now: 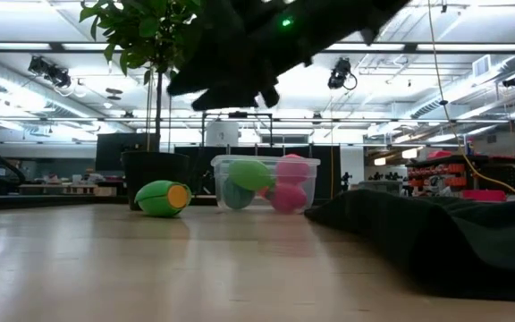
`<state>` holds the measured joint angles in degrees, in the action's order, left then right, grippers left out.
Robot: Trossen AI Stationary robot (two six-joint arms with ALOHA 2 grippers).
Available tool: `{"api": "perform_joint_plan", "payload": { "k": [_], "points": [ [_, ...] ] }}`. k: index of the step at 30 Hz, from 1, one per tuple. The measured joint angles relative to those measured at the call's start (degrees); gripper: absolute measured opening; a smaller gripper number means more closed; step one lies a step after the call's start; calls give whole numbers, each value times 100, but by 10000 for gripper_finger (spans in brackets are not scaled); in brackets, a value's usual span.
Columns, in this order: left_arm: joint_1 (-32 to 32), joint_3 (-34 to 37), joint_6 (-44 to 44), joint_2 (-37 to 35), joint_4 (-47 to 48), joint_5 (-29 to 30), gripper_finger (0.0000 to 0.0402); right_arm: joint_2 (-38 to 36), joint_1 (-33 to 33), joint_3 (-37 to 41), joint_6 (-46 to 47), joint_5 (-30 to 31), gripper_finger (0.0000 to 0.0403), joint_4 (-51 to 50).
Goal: Pick and placing Produce into tupperware
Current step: Put the green corn into the transparent bin
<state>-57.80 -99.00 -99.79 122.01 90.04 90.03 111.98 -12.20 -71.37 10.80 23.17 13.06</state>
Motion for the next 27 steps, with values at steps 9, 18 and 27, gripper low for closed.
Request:
{"api": "perform_joint_plan", "payload": {
  "k": [9,18,27],
  "points": [
    [-157,0,150,-73,-2,0,229,776,206,-1934,-167,44,274,-2052],
    [-334,0,145,-73,-91,-1,229,1218,501,-2442,62,422,272,-2248],
    [-306,0,149,-73,-101,-3,229,1437,780,-2789,316,222,271,-2829]
  ]
}}
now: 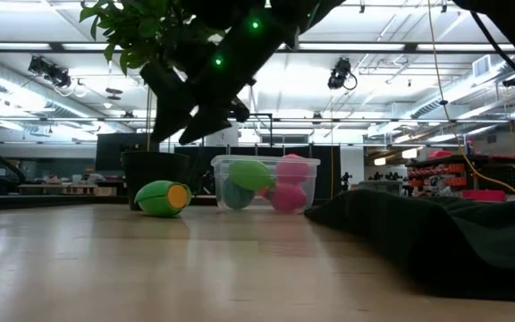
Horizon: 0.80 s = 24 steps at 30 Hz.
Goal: Pick and placing Produce into tupperware
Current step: Put the green corn into the transparent bin
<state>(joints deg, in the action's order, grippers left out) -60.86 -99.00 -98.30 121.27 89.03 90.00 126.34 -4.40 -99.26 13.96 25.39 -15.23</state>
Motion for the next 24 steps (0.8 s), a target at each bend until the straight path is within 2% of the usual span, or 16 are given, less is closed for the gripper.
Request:
{"api": "perform_joint_plan", "payload": {
  "k": [24],
  "points": [
    [26,0,-4,0,-96,-14,229,348,-61,11,551,-646,271,74]
  ]
}}
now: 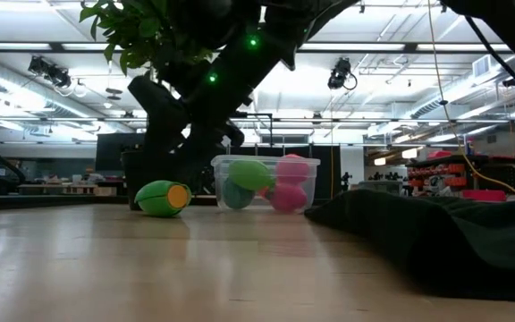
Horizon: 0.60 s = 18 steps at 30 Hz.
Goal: Pick and placing Produce into tupperware
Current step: Put the green corn into the transparent bin
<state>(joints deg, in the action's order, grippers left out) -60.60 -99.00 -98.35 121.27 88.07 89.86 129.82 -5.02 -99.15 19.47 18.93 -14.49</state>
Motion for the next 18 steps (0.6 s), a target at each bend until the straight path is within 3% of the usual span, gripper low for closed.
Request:
{"api": "perform_joint_plan", "payload": {
  "k": [18],
  "points": [
    [0,0,0,0,-7,-6,229,-2,-44,17,202,-594,263,-87]
  ]
}}
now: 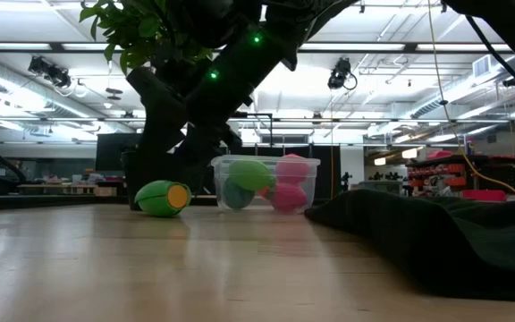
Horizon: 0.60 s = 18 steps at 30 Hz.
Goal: Pick and placing Produce into tupperware
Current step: Put the green corn into the transparent bin
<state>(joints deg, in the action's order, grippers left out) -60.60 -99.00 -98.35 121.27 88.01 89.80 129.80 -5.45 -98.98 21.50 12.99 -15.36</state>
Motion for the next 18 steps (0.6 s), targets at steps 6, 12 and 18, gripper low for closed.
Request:
{"api": "perform_joint_plan", "payload": {
  "k": [6,12,18],
  "points": [
    [0,0,-2,0,-11,-2,229,0,2,0,58,-87,263,-99],
    [0,0,-2,0,-26,-2,229,0,2,0,144,-175,263,-203],
    [0,0,-2,0,-37,-3,229,0,2,2,151,118,263,-242]
  ]
}}
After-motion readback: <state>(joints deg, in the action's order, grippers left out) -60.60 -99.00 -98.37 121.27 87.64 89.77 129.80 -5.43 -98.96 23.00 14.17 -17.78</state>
